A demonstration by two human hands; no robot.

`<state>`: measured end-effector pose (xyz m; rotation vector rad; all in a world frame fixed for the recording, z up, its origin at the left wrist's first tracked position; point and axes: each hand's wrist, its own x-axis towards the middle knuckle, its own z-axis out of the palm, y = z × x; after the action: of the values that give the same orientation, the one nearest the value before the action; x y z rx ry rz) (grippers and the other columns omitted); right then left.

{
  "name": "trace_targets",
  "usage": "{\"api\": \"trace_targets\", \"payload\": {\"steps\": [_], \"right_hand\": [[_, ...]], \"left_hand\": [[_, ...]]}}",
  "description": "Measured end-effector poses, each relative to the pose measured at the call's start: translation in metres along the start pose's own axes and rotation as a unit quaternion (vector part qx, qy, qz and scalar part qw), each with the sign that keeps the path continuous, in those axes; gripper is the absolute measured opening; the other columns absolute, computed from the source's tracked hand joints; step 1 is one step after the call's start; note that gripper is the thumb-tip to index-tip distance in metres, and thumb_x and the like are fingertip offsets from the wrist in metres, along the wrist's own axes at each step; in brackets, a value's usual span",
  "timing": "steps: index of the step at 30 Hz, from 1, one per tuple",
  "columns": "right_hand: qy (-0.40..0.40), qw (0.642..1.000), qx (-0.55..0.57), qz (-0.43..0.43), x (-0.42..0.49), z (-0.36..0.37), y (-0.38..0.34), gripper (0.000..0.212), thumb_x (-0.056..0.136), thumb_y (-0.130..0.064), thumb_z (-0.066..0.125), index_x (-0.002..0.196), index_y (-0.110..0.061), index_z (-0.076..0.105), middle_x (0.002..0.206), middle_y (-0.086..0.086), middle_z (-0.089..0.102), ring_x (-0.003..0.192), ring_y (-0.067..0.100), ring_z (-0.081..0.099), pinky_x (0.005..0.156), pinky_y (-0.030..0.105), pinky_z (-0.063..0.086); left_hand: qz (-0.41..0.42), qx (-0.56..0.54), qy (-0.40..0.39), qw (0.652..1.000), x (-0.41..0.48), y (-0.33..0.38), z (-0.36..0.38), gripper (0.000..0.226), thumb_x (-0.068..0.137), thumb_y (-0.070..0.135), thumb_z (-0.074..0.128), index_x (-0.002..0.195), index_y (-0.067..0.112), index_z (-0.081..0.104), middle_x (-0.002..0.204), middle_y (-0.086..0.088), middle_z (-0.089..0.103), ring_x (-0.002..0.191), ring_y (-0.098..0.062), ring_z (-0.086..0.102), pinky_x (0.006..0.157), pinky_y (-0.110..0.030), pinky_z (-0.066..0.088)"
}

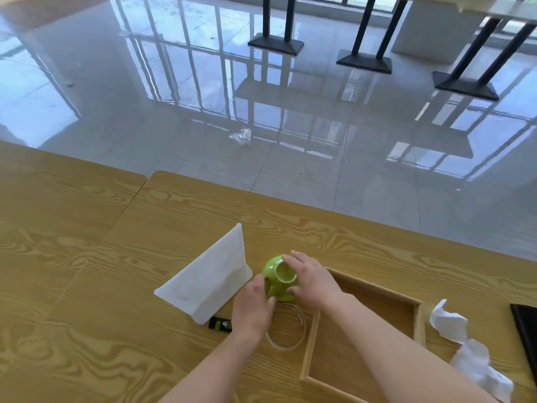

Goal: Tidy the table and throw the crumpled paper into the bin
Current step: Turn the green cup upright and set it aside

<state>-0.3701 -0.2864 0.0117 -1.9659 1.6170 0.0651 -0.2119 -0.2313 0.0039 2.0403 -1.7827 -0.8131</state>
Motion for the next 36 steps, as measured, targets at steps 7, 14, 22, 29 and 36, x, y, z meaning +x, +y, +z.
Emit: {"api": "trace_targets", "payload": {"steps": [7,14,22,29,36], "right_hand": [[0.020,0.999,0.042,-0.007,0.007,-0.003,0.000,0.081,0.083,-0.036,0.076,0.151,-0.034,0.032,0.158,0.000,0.033,0.143,0.023,0.028,0.118,0.042,0.028],[0.073,0.987,0.125,-0.071,-0.002,-0.032,-0.008,0.071,0.085,-0.046,0.072,0.148,-0.028,0.042,0.150,0.000,0.047,0.142,0.019,0.033,0.117,0.039,0.029],[0.045,0.964,0.259,-0.042,-0.033,-0.046,0.006,0.055,0.093,-0.028,0.066,0.141,-0.046,0.046,0.132,-0.009,0.059,0.108,0.005,0.063,0.101,0.040,0.051],[0.075,0.967,0.243,0.031,-0.054,-0.021,-0.010,0.034,0.098,-0.011,0.049,0.120,-0.032,0.067,0.094,-0.006,0.071,0.085,0.015,0.068,0.081,0.044,0.059],[-0.002,0.981,0.191,0.029,-0.072,0.020,-0.054,0.040,0.096,-0.011,0.046,0.129,-0.026,0.063,0.111,0.003,0.072,0.096,0.022,0.069,0.087,0.040,0.057]], "left_hand": [[0.015,0.000,0.030,0.999,0.008,0.004,-0.007,0.010,0.082,0.015,0.059,0.090,0.019,0.063,0.074,0.000,0.066,0.065,-0.017,0.055,0.062,-0.028,0.044],[-0.040,-0.138,0.044,0.989,0.013,0.008,-0.036,0.024,0.075,0.010,0.064,0.071,0.033,0.069,0.058,0.011,0.064,0.062,-0.015,0.063,0.065,-0.036,0.052],[-0.164,-0.432,-0.069,0.884,-0.010,-0.003,-0.057,0.022,0.088,-0.003,0.060,0.088,0.011,0.077,0.071,-0.014,0.073,0.058,-0.023,0.068,0.056,-0.033,0.058],[-0.174,-0.437,-0.109,0.876,-0.042,-0.018,-0.061,0.026,0.096,0.004,0.049,0.092,0.010,0.074,0.078,-0.019,0.074,0.068,-0.031,0.071,0.061,-0.036,0.060],[-0.154,-0.399,-0.049,0.902,-0.110,-0.080,-0.059,0.025,0.099,0.016,0.054,0.096,0.028,0.076,0.089,-0.002,0.076,0.085,-0.022,0.070,0.077,-0.033,0.059]]}}
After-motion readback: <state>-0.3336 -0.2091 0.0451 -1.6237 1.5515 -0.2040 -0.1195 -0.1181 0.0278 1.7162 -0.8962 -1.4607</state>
